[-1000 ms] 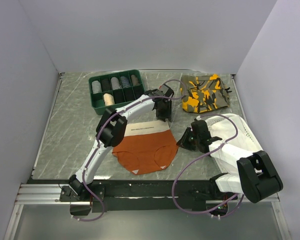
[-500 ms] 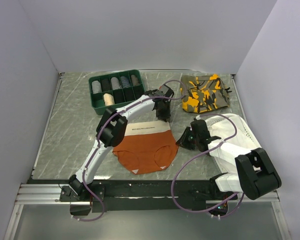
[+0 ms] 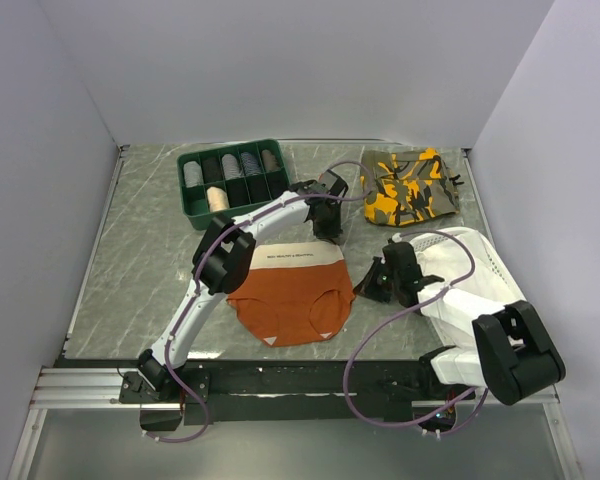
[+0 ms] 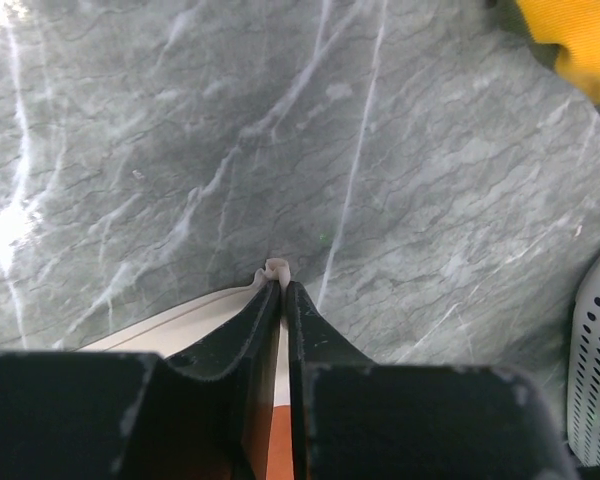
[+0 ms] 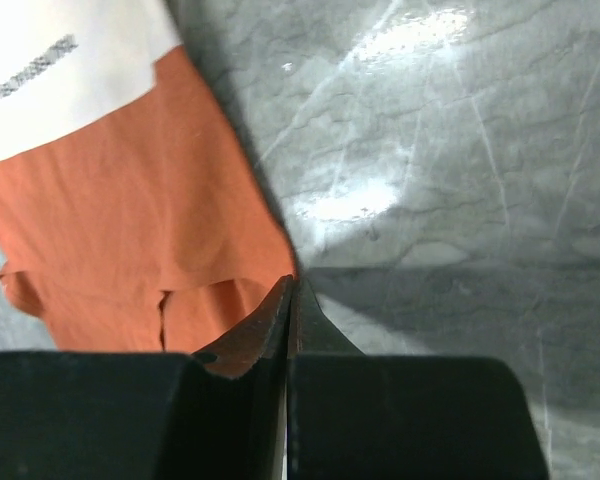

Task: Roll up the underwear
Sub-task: Fold the underwear.

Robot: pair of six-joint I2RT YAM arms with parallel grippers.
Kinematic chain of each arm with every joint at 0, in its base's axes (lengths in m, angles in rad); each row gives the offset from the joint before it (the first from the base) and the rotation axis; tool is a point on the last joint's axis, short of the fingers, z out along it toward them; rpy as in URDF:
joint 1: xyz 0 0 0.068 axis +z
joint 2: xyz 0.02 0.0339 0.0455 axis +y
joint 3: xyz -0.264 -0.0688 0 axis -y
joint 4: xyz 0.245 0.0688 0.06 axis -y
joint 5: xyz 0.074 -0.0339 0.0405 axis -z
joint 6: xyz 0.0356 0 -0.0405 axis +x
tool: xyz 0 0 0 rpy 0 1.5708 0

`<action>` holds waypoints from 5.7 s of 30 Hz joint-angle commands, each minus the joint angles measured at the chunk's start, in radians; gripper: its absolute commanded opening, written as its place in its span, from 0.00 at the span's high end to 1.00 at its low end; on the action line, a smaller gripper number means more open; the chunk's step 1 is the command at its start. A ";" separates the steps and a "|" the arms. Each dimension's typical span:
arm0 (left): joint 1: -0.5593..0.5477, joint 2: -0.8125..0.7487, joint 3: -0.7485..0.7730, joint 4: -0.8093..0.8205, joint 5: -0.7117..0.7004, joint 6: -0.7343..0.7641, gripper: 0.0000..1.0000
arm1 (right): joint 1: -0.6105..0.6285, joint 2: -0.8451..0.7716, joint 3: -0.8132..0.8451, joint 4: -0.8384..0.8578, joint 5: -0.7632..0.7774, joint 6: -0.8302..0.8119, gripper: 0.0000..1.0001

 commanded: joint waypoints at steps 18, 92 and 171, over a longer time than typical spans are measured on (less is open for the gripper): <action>-0.006 -0.054 -0.060 0.030 0.004 0.003 0.91 | -0.005 -0.202 -0.046 -0.132 0.144 -0.001 0.49; 0.132 -0.460 -0.408 0.303 0.103 0.006 0.99 | 0.291 -0.267 0.295 -0.266 0.111 0.000 1.00; 0.350 -0.550 -0.795 0.504 0.270 0.101 0.99 | 0.607 0.692 0.968 -0.530 0.598 -0.090 0.67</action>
